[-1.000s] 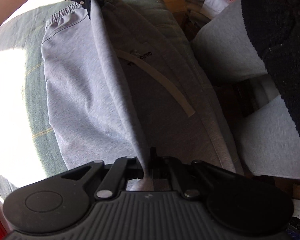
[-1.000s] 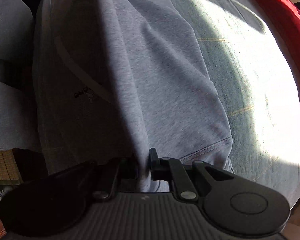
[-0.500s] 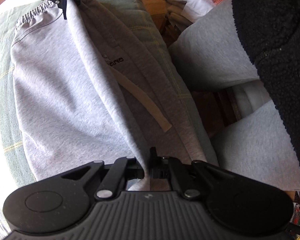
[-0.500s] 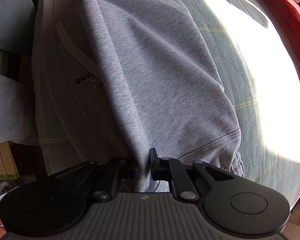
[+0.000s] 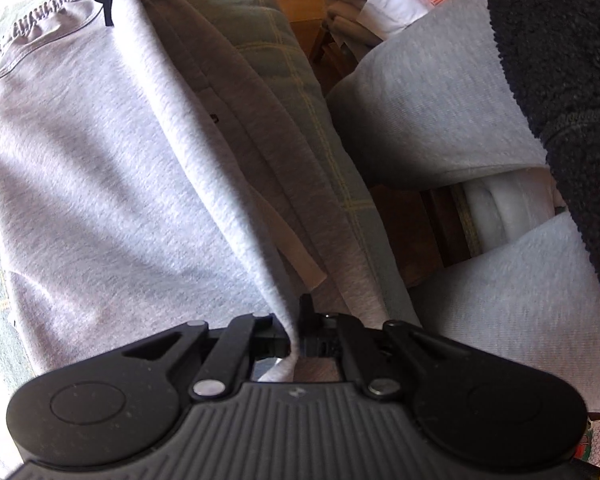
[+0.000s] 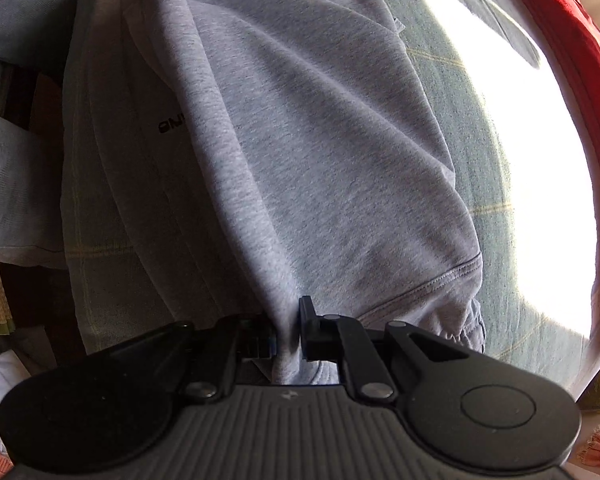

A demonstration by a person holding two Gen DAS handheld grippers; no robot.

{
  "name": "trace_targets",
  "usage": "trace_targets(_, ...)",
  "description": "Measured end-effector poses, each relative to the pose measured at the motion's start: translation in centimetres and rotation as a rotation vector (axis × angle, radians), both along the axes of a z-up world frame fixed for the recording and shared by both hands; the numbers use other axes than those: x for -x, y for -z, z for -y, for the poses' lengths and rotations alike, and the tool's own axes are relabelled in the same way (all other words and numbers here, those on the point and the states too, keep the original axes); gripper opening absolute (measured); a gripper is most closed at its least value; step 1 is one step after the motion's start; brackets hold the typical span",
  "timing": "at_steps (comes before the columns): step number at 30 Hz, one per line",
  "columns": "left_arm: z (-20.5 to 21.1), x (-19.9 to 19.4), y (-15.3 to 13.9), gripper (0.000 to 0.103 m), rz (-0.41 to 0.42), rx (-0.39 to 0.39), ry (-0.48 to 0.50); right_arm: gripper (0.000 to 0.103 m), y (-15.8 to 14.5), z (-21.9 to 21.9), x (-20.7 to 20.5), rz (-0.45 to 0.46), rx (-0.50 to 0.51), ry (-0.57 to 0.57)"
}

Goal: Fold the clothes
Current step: 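Lift the waistband with both tools and fold it over toward the cuffs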

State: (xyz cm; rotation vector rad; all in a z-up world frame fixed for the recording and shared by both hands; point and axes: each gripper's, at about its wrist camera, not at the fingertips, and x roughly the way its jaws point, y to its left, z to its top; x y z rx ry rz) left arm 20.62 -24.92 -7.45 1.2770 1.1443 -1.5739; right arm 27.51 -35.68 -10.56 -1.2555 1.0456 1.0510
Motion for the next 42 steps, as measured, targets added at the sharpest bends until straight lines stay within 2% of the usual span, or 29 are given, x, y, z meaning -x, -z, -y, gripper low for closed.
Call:
trace_targets(3,0.7,0.5,0.5,0.001,0.004,0.004,-0.005,0.011,0.7,0.0,-0.3,-0.007,0.009,0.021)
trace_targets(11,1.9,-0.6,2.5,0.002,-0.025,-0.021,-0.108,0.012,0.6,-0.1,-0.8,-0.013,0.006,0.059)
trace_targets(13,2.3,-0.9,2.6,0.002,-0.036,-0.027,-0.13,0.017,0.8,-0.1,-0.9,0.001,0.013,0.06)
trace_targets(18,2.7,-1.5,1.2,0.003,-0.046,-0.021,-0.165,0.021,-0.3,-0.7,-0.6,0.01,0.0,0.037)
trace_targets(19,2.7,-1.5,0.6,0.004,-0.047,-0.012,-0.163,0.028,-0.9,-0.7,-0.4,-0.004,-0.013,0.033)
trace_targets(21,2.5,-1.5,-0.5,0.01,-0.052,0.015,-0.165,0.033,-2.0,-0.8,-0.2,-0.037,-0.037,0.027)
trace_targets(23,2.5,-1.7,-1.1,0.011,-0.051,0.032,-0.177,0.033,-2.5,-0.9,0.1,-0.037,-0.052,0.017)
trace_targets(27,3.0,-2.3,-1.6,0.011,-0.056,0.048,-0.236,0.033,-2.3,0.3,3.3,-0.026,-0.091,0.013)
trace_targets(28,1.6,-2.6,-1.9,0.011,-0.056,0.057,-0.242,0.033,-2.1,-0.1,2.3,-0.027,-0.107,0.007)
trace_targets(30,-3.3,-3.3,-2.6,0.011,-0.053,0.088,-0.248,0.031,-2.7,-1.2,2.8,-0.042,-0.132,-0.011)
trace_targets(32,-8.1,-2.4,-2.7,0.011,-0.076,0.103,-0.258,0.024,-2.7,-2.1,3.2,-0.078,-0.142,-0.019)
trace_targets(33,-10.0,-3.5,-2.5,0.01,-0.089,0.108,-0.262,0.016,-2.6,-2.5,3.4,-0.097,-0.147,-0.023)
trace_targets(34,-10.2,-4.4,-1.9,0.01,-0.087,0.113,-0.263,0.015,-2.3,-2.9,3.9,-0.114,-0.139,-0.024)
trace_targets(36,-10.0,-3.2,-0.1,0.0,-0.076,0.115,-0.266,0.009,-1.6,-3.0,4.7,-0.121,-0.115,-0.028)
trace_targets(39,-10.5,-2.0,-0.5,0.0,-0.093,0.095,-0.287,0.008,-1.6,-2.8,5.3,-0.134,-0.107,0.003)
trace_targets(42,-9.5,0.1,2.6,0.0,-0.097,0.101,-0.25,0.007,-1.6,-2.6,5.2,-0.15,-0.121,0.039)
